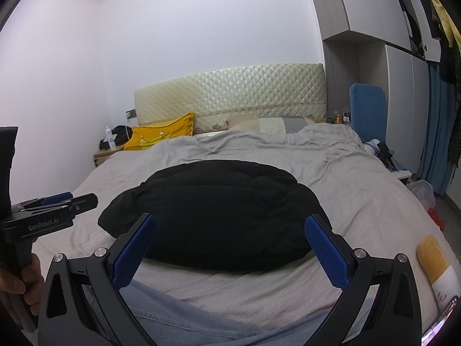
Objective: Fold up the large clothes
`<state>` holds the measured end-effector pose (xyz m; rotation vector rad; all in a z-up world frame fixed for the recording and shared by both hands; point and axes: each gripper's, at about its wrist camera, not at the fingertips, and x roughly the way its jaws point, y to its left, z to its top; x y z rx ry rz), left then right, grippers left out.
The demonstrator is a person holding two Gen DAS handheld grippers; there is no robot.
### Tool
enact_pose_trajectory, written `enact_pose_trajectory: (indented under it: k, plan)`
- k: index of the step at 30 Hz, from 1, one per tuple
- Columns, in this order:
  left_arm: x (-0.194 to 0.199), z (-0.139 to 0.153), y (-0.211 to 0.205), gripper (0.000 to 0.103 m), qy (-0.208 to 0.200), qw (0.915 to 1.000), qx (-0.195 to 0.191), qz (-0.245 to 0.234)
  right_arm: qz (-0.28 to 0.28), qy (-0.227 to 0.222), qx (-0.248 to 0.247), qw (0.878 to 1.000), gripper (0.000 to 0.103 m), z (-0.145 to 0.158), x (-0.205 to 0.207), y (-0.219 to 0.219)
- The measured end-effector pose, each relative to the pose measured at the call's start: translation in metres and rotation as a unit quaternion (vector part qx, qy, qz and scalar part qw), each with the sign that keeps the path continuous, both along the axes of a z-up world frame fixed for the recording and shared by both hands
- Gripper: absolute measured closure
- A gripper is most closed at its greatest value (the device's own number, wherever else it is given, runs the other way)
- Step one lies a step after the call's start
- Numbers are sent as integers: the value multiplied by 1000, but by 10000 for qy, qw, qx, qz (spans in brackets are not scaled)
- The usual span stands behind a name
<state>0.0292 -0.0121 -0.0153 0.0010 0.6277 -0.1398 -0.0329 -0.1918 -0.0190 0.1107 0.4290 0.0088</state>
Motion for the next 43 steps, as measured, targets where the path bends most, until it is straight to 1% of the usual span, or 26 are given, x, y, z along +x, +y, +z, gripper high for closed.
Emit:
enact_pose_trajectory:
  k: [43]
  plan:
    - [-1,3,1,30,-17,10000,-42,-18,-15,-7,17,10000,0,1,-1,1]
